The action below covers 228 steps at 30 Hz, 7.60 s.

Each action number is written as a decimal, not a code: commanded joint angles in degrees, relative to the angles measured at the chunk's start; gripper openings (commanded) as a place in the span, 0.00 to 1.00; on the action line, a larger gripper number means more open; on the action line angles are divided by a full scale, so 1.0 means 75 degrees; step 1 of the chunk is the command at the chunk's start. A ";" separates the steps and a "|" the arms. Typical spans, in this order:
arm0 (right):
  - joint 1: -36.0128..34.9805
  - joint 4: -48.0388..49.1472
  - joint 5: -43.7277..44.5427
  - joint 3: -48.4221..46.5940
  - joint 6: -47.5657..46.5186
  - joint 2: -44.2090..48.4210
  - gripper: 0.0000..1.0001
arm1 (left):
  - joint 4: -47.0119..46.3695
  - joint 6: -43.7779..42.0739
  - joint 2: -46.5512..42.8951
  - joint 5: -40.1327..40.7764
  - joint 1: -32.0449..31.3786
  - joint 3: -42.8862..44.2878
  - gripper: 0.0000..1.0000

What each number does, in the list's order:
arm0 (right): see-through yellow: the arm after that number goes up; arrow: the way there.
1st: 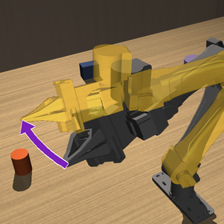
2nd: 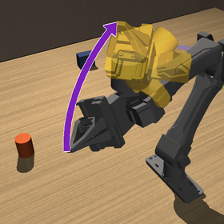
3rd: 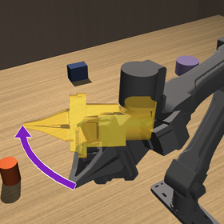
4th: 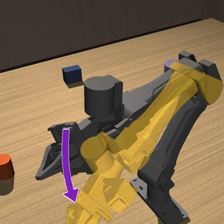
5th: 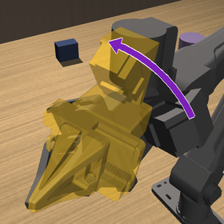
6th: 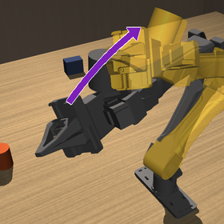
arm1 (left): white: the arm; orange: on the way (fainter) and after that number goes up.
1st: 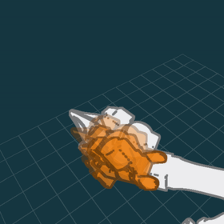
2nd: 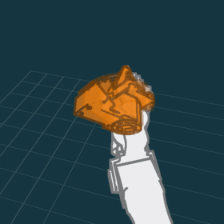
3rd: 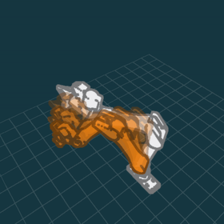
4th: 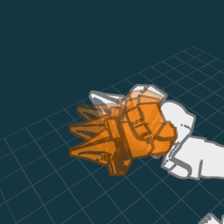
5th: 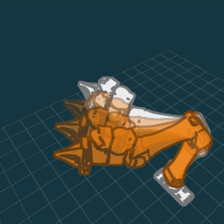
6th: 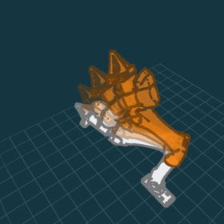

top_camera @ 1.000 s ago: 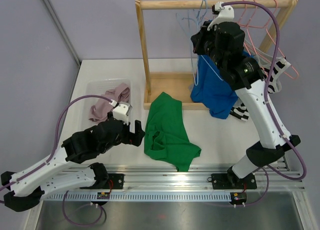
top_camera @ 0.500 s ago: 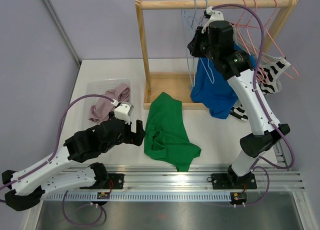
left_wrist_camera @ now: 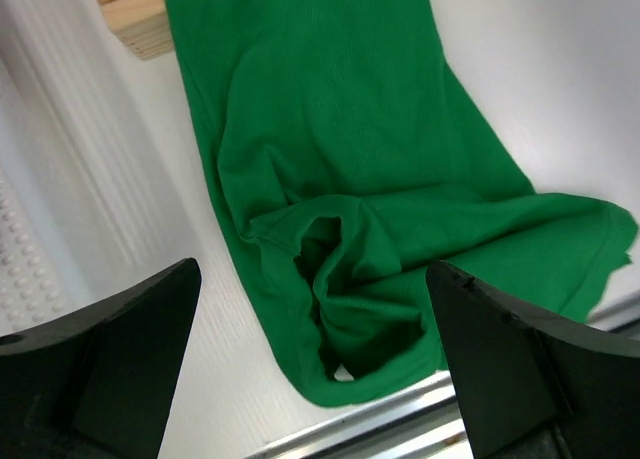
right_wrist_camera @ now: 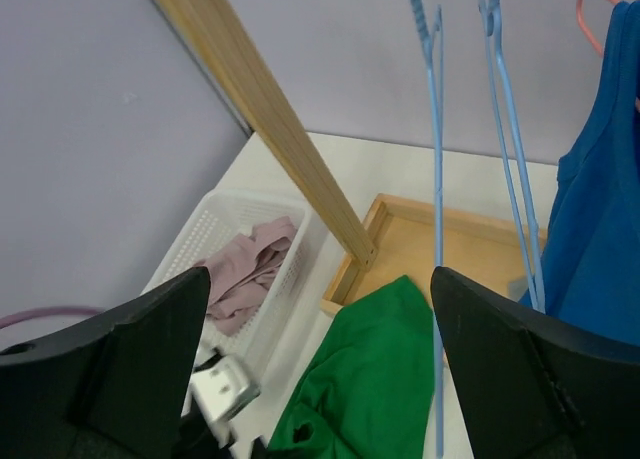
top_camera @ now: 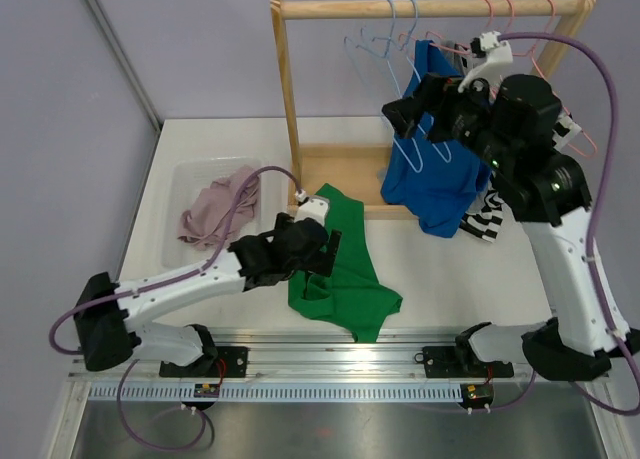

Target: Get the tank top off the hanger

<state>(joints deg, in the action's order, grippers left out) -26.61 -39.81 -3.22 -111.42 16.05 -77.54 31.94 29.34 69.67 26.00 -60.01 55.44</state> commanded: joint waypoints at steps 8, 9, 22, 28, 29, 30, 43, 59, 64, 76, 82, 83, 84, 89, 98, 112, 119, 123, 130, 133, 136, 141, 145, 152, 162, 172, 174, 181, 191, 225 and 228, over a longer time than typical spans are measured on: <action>-0.0014 0.0761 -0.2029 0.2491 -0.0465 0.3654 0.99 | -0.1036 0.0212 0.3105 0.0261 0.0149 0.1209 0.99; -0.0014 0.0727 -0.2124 0.2678 -0.0546 0.3833 1.00 | -0.1164 0.0247 0.3295 0.0144 0.0184 0.1221 0.99; -0.0003 0.0081 -0.2195 0.3113 -0.0805 0.4889 0.99 | -0.1401 0.0705 0.3885 -0.0481 0.0196 0.0518 0.00; -0.0003 0.0246 -0.2102 0.3418 -0.0769 0.5065 1.00 | 0.0086 0.0553 0.1615 0.0948 0.0232 0.1021 0.00; -0.0014 0.0257 -0.2090 0.3453 -0.0769 0.5088 0.99 | 0.0286 0.0506 0.1354 0.1125 0.0232 0.1161 0.00; -0.0014 0.0258 -0.2078 0.3499 -0.0781 0.5088 0.99 | 0.0705 0.0459 0.1131 0.1290 0.0232 0.1522 0.00; -0.0003 0.0328 -0.1961 0.3664 -0.0828 0.5147 0.99 | 0.2760 -0.1274 -0.0067 0.2394 0.2339 0.5730 0.00; -0.0014 -0.0210 -0.0240 0.2938 -0.0723 0.4574 1.00 | 0.2608 -0.1417 0.1890 -0.0197 0.6090 0.6026 0.18; -0.0014 -0.0948 0.2203 0.2224 -0.0711 0.3837 0.99 | 0.2783 -0.1135 0.1797 0.0187 0.6536 0.5675 0.60; -0.0014 -0.1615 0.3959 0.0174 -0.1999 0.1869 1.00 | 0.2444 -0.1404 -0.0018 -0.1942 0.6501 0.4082 0.99; 0.0102 -0.2180 0.3582 -0.1373 -0.2550 0.0404 0.96 | 0.2058 -0.1709 -0.1810 -0.1814 0.6232 0.2421 0.99; 0.0277 -0.2168 0.3536 -0.1677 -0.2655 0.0250 0.95 | 0.1930 -0.1709 -0.2021 -0.1837 0.6232 0.2243 0.99; 0.0383 -0.2168 0.3210 -0.1842 -0.2726 -0.0042 0.92 | 0.1870 -0.1721 -0.2395 -0.1861 0.6220 0.1904 0.99; 0.1214 -0.2566 0.2095 -0.3258 -0.2785 -0.1097 0.77 | 0.1659 -0.1756 -0.3112 -0.1896 0.6208 0.1352 0.99; 0.2364 -0.2275 0.1250 -0.3110 -0.3148 -0.2154 0.68 | 0.1179 -0.1651 -0.3395 -0.2107 0.6208 0.0308 0.99; 0.2728 -0.2039 -0.0084 -0.2769 -0.3149 -0.2552 0.42 | 0.0991 -0.1709 -0.3196 -0.2752 0.6208 0.0002 0.99; 0.2716 -0.1607 -0.1046 -0.2325 -0.2282 -0.2400 0.20 | 0.0979 -0.1698 -0.3160 -0.2939 0.6208 -0.0044 0.99; 0.2728 -0.1477 -0.1304 -0.2417 -0.1836 -0.2400 0.00 | 0.0979 -0.1698 -0.3137 -0.2974 0.6208 -0.0068 0.99; 0.2728 -0.1723 -0.1562 -0.3424 -0.1391 -0.2505 0.00 | 0.0979 -0.1709 -0.3160 -0.2998 0.6208 -0.0079 0.99; 0.2728 -0.1758 -0.1702 -0.3613 -0.1239 -0.2400 0.00 | 0.0979 -0.1709 -0.3160 -0.2986 0.6208 -0.0080 0.99; 0.2728 -0.1653 -0.1820 -0.3520 -0.1157 -0.2131 0.00 | 0.0967 -0.1709 -0.3160 -0.2974 0.6208 -0.0080 0.99; 0.2728 -0.1874 -0.1633 -0.3415 -0.1226 -0.1628 0.00 | 0.0979 -0.1709 -0.3172 -0.2939 0.6208 -0.0091 0.99; 0.2728 -0.1852 -0.1399 -0.2306 -0.1308 -0.0820 0.00 | 0.0967 -0.1721 -0.3195 -0.2963 0.6208 -0.0080 0.99; 0.2728 -0.1595 -0.1467 0.0601 -0.1262 0.1158 0.00 | 0.0839 -0.1733 -0.3300 -0.3674 0.6208 -0.0044 0.99; 0.2728 -0.0341 -0.2708 0.5349 -0.0220 0.3119 0.00 | 0.0417 -0.1113 -0.3336 -0.4720 0.5987 0.0225 0.99; 0.2412 0.0468 -0.3917 0.8081 0.0648 0.4970 0.00 | -0.0660 0.0095 -0.3606 -0.3293 0.3726 -0.0817 0.99; 0.2376 0.0375 -0.4384 0.8338 0.0649 0.5310 0.00 | -0.1162 0.0247 -0.3582 -0.3174 0.3177 -0.1097 0.99; 0.2236 -0.0070 -0.5428 0.8762 0.0695 0.6213 0.00 | -0.2652 -0.0243 -0.3337 -0.2004 0.1440 -0.1323 0.99; 0.2236 -0.1789 -0.6871 0.7626 0.0274 0.6167 0.00 | -0.3321 -0.2142 -0.1252 -0.0561 -0.0459 0.0083 0.98; -0.0425 -0.2604 -0.6657 0.4577 -0.1871 0.4034 0.00 | 0.0674 0.0424 -0.2304 0.2934 0.1719 0.1081 0.00; -0.0436 -0.1375 -0.6114 0.5069 -0.1627 0.4115 0.00 | 0.1119 0.0541 -0.2339 0.2651 0.1872 0.1221 0.00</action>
<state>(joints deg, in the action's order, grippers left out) -29.10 -56.05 -48.97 -74.81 3.01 -48.64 36.21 31.38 52.31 43.70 -48.12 62.83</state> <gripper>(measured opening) 0.034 0.025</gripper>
